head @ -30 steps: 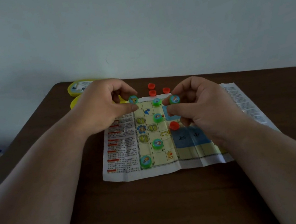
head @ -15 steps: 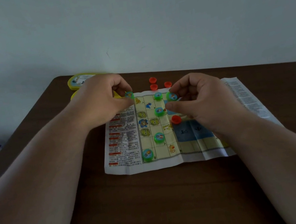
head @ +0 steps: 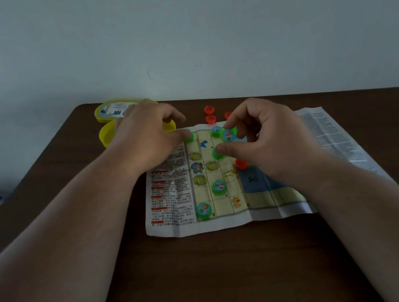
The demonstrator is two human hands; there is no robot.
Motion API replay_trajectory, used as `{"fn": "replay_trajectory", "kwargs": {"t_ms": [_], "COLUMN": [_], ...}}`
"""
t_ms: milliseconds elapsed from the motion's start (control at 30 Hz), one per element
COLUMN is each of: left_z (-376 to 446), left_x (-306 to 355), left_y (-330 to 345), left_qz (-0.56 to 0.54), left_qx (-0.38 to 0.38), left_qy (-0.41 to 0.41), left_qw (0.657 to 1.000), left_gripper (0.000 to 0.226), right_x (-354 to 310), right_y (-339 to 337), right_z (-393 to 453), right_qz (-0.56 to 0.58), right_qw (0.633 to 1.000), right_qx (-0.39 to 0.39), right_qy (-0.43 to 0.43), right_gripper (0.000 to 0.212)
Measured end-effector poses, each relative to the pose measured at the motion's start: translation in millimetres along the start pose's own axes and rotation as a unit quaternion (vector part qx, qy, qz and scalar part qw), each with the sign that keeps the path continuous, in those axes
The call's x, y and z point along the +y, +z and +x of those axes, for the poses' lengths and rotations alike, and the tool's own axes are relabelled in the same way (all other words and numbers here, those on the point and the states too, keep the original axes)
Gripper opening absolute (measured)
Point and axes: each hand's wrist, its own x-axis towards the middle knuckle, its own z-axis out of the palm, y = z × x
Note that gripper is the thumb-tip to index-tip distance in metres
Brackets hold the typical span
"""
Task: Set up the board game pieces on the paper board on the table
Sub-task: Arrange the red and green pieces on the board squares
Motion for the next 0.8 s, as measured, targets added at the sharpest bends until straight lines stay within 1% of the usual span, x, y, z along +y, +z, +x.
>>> {"fn": "replay_trajectory", "kwargs": {"t_ms": [100, 167, 267, 367, 467, 567, 633, 800], "left_z": [-0.9, -0.5, -2.1, -2.8, -3.0, -2.7, -2.2, -2.9], "left_x": [-0.3, -0.3, 1.3, 2.2, 2.4, 3.4, 3.8, 4.9], "left_y": [-2.9, -5.4, -6.8, -7.6, -7.7, -6.9, -6.0, -4.9], "left_qz": [-0.030, -0.038, -0.039, -0.037, -0.036, -0.034, -0.030, -0.032], "left_qx": [0.039, 0.056, 0.062, 0.056, 0.048, 0.051, 0.053, 0.053], "left_qy": [-0.013, -0.019, -0.025, -0.030, -0.034, -0.032, -0.028, -0.028], "left_qw": [0.999, 0.998, 0.997, 0.997, 0.998, 0.998, 0.998, 0.998], "left_gripper": [0.014, 0.011, 0.011, 0.010, 0.009, 0.011, 0.013, 0.013], "right_x": [-2.0, -4.5, -9.5, -14.2, -17.1, -14.6, -11.8, -14.6], "right_y": [0.3, -1.1, -5.7, -10.2, -13.6, -12.4, -7.1, 2.8], "right_z": [-0.4, 1.3, 7.1, 17.1, 29.3, 41.3, 46.5, 56.6], "right_qz": [-0.008, -0.020, -0.051, -0.091, -0.072, -0.041, -0.043, -0.121], "right_qw": [1.000, 1.000, 0.998, 0.995, 0.996, 0.998, 0.997, 0.987], "right_qx": [0.007, 0.000, -0.028, -0.038, -0.041, -0.044, -0.054, -0.094], "right_qy": [-0.010, -0.018, -0.015, -0.018, -0.019, 0.009, 0.024, 0.043], "right_gripper": [0.037, 0.037, 0.036, 0.036, 0.031, 0.030, 0.030, 0.036]}}
